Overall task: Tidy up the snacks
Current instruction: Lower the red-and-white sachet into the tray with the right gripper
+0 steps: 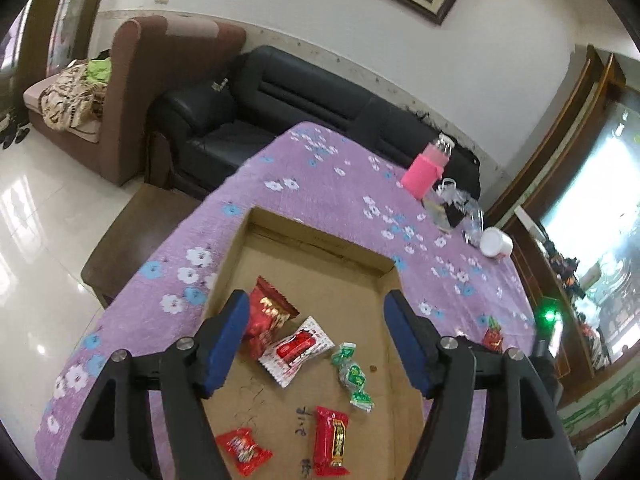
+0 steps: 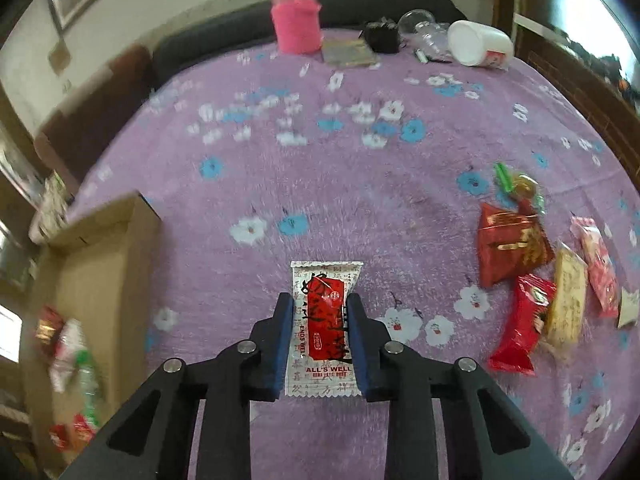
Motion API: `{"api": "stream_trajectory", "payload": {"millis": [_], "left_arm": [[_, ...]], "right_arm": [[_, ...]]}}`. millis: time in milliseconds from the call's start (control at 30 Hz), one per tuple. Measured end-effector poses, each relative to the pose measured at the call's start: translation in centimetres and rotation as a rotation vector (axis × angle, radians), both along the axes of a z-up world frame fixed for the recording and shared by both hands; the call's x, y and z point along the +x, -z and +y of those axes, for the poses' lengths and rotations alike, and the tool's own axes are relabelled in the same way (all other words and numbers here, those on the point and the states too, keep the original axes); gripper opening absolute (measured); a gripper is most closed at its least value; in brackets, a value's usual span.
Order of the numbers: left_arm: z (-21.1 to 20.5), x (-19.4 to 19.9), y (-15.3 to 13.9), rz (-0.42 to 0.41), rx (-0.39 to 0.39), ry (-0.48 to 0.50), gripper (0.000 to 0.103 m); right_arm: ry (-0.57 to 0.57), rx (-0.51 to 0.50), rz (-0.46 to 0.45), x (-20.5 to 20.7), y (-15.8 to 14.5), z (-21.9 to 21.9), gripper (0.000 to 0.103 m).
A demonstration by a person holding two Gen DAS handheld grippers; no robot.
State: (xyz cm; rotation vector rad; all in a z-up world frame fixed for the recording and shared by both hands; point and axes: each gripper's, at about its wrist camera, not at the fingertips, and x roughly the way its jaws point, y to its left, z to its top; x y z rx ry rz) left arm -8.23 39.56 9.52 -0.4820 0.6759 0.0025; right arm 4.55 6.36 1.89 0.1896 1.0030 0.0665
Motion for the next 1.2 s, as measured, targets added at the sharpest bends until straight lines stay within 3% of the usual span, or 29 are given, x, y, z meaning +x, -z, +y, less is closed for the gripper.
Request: {"api": "stream_trajectory", "payload": {"millis": [100,200,267,500,667,733,933,1200], "left_arm": [[0.6,-1.3,-0.2,-0.009,0.000,-0.035,0.077],[1.2,-2.4,0.4,-0.007,-0.031,-0.065,0.077],[1.4,-2.9,0.7,0.000,-0.056,-0.071,0.077],[1.7,-4.5,1.1,0.006,-0.086,-0.086,0.077],[1.1,-4.8,0.7,0.000,-0.091,-0.066,0.077],[0.6,-4.8,0.5,-0.005,-0.092,-0.053,0.078],[-1.6,-5.0,-0.1,-0.010,-0.091,0.015,0.079],[-5.4,-5.0,-0.6,-0.005,-0.071,0.099,0.084]], "right_arm": [[-0.041,0.126,-0.086,-1.6,-3.4,0.2,0.029],[-0.189,0.236,-0.132,-3.2,-5.8,2.9,0.029],[-0.305,0.258,-0.115,-4.2,-6.2,6.0,0.030],[-0.432,0.206,-0.035,-4.4,-2.6,12.3,0.033],[-0.458,0.149,-0.086,-4.2,-3.3,12.9,0.040],[-0.443,0.184,-0.115,-4.6,-4.4,11.7,0.047],[-0.338,0.238,-0.188,-6.4,-6.7,5.2,0.048],[0.002,0.192,-0.237,-9.5,-6.6,-11.3,0.047]]}}
